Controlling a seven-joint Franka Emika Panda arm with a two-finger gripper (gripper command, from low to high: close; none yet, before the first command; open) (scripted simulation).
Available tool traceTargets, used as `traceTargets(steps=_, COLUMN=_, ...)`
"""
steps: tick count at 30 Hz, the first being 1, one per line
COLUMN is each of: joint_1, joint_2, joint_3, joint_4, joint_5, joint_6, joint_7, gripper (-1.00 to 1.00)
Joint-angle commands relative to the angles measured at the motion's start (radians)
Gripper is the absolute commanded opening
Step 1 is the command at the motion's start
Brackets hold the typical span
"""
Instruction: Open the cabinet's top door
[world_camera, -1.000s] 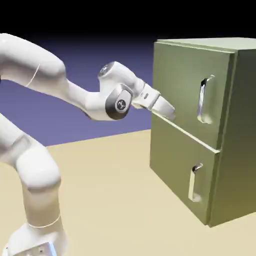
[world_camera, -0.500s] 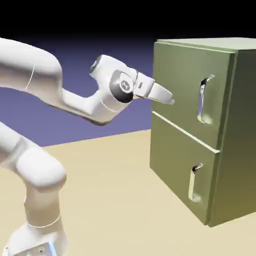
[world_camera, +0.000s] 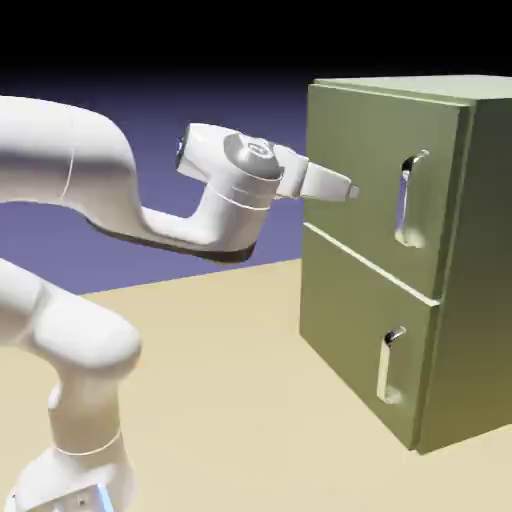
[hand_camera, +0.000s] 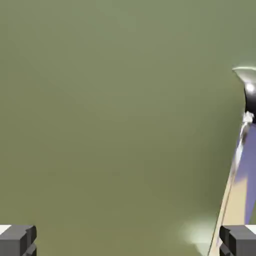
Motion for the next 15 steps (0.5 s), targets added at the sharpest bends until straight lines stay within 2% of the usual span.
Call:
traceTargets(steps=1, joint_1=0.013, joint_2=-0.006, joint_3=-0.015, joint_4=0.006, joint_5=-0.044, joint_6=-0.003, joint_7=0.032, gripper=0.0)
traceTargets(steps=15, joint_1=0.202, joint_2=-0.092, joint_3=-0.232, joint_4=0.085, joint_5=-0.652, joint_6=-0.045, joint_7=0.487, gripper=0.0)
